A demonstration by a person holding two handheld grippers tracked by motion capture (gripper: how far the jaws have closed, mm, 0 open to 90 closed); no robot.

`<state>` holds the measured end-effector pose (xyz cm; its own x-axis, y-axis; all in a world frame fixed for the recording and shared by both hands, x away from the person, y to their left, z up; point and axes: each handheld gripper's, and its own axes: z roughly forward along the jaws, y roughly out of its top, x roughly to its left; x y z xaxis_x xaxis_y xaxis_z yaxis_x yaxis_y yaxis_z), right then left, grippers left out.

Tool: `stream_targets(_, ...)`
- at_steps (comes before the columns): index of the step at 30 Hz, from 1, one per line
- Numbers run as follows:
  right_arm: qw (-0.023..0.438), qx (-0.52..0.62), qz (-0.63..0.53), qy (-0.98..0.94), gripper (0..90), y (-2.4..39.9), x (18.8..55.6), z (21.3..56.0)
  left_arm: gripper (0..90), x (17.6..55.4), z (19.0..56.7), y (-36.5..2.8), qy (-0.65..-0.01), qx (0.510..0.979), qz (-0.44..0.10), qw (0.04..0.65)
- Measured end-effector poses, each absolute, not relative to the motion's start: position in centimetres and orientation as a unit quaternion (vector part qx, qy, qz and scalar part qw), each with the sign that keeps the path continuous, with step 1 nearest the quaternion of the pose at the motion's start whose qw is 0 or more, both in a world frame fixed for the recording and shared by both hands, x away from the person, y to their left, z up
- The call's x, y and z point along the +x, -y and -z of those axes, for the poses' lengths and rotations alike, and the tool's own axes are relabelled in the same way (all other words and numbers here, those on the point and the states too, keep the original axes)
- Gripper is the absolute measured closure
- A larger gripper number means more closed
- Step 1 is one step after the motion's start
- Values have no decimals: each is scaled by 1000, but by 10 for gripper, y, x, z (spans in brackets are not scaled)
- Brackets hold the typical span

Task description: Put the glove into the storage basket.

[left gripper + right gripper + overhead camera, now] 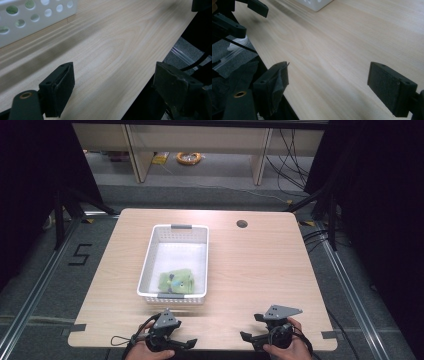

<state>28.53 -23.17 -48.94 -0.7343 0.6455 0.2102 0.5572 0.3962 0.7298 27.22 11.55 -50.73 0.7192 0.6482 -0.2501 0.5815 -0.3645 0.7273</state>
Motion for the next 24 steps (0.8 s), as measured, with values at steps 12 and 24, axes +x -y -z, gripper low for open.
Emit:
stream_targets(12, 58, 357, -398, -843, 179, 233, 276, 496, 170, 270, 509, -115, -372, 823, -42, 427)
stream_targets(24, 56, 355, -401, -843, 179, 235, 278, 497, 171, 273, 509, -117, -378, 819, -44, 429)
